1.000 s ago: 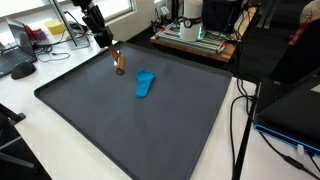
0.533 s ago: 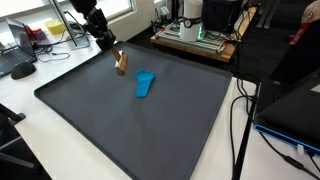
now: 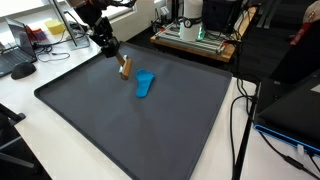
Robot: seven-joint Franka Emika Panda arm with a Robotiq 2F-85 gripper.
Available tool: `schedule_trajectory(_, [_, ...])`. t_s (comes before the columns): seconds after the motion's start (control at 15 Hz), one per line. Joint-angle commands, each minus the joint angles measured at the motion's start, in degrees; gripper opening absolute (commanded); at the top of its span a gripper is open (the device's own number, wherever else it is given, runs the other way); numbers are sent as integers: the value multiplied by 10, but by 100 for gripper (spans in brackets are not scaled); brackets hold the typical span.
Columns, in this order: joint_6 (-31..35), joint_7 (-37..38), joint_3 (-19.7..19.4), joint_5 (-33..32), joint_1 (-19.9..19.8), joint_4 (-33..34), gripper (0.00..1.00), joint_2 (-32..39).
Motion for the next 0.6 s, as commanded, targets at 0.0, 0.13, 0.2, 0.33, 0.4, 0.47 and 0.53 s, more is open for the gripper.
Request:
schedule_trajectory(0.0, [52, 17, -3, -9, 15, -48, 22, -24])
schedule_trajectory(0.13, [76, 22, -5, -18, 23, -77, 22, -41])
schedule_trajectory(0.2, [88, 23, -5, -22, 26, -93, 22, -51])
schedule_trajectory(0.33, [111, 30, -6, -36, 32, -122, 22, -73])
schedule_trajectory(0.4, [121, 35, -6, -43, 35, -136, 22, -86])
schedule_trajectory(0.47, [132, 44, -6, -56, 39, -153, 22, -101])
schedule_trajectory(0.53, [144, 50, -5, -68, 41, -170, 22, -118])
